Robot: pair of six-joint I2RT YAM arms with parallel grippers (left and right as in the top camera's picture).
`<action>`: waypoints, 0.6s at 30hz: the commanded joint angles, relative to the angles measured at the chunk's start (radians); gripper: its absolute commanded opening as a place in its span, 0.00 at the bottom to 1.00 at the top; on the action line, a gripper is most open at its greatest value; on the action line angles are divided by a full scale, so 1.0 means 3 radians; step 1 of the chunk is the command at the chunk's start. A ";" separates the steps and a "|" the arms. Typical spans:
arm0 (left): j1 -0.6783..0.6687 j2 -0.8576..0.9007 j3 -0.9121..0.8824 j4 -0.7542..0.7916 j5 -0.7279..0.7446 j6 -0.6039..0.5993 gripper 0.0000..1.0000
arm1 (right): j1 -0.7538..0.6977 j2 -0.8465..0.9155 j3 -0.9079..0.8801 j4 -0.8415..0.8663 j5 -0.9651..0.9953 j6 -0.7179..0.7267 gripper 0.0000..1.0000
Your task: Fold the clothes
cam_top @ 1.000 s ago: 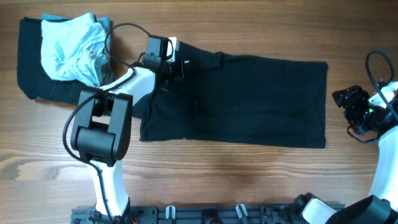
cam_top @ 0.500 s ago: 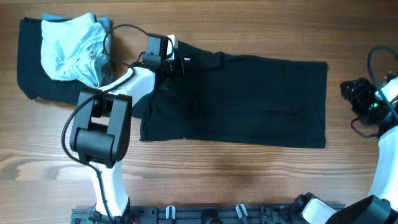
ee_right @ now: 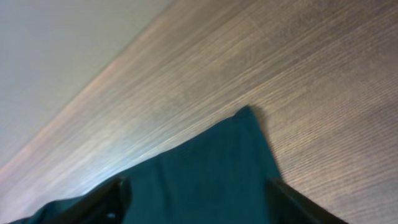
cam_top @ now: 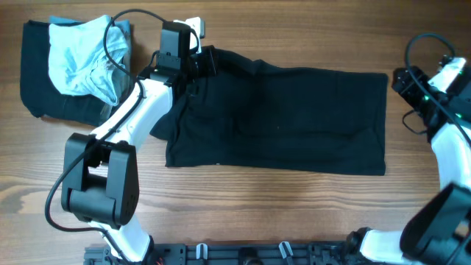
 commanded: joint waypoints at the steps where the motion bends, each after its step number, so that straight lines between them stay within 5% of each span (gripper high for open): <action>1: 0.0009 -0.0056 0.0014 -0.0080 0.0015 -0.0031 0.04 | 0.0006 0.0387 0.0013 0.0312 0.0160 -0.0127 0.86; 18: 0.0022 -0.0198 0.0014 -0.0516 -0.0109 -0.0008 0.04 | 0.0029 0.1226 0.0148 0.0942 0.0313 -0.0102 0.80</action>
